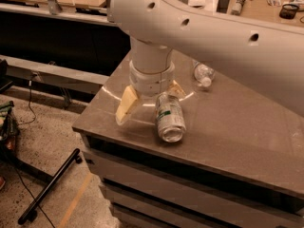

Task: Place 7up can upright

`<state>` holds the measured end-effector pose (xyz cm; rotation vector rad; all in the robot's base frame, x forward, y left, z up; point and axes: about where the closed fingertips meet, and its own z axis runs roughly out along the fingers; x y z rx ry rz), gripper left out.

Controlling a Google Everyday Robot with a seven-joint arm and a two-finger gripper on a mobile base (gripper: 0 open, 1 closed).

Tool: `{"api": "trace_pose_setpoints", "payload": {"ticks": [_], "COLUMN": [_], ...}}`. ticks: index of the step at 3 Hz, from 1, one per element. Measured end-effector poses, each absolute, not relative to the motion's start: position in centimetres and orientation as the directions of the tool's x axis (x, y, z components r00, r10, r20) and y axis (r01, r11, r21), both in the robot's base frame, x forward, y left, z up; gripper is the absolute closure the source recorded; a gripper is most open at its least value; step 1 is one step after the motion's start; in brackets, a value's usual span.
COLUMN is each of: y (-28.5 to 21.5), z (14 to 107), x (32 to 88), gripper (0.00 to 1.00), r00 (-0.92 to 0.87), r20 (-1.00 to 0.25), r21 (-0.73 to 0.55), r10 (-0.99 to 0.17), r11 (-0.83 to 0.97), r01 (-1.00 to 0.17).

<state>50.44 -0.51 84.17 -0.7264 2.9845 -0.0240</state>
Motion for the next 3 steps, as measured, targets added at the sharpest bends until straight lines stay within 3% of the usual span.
{"api": "trace_pose_setpoints", "payload": {"ticks": [1,3], "y": [-1.2,-2.9], "z": [83.7,83.1], "x": [51.2,52.1], "gripper": [0.00,0.46], "r00": [-0.906,-0.888], "r20": [-0.065,-0.090], "r21": [-0.069,-0.076], "r10": [-0.418,-0.451], "r11": [0.908,0.892], "r01": [-0.414,-0.446]}}
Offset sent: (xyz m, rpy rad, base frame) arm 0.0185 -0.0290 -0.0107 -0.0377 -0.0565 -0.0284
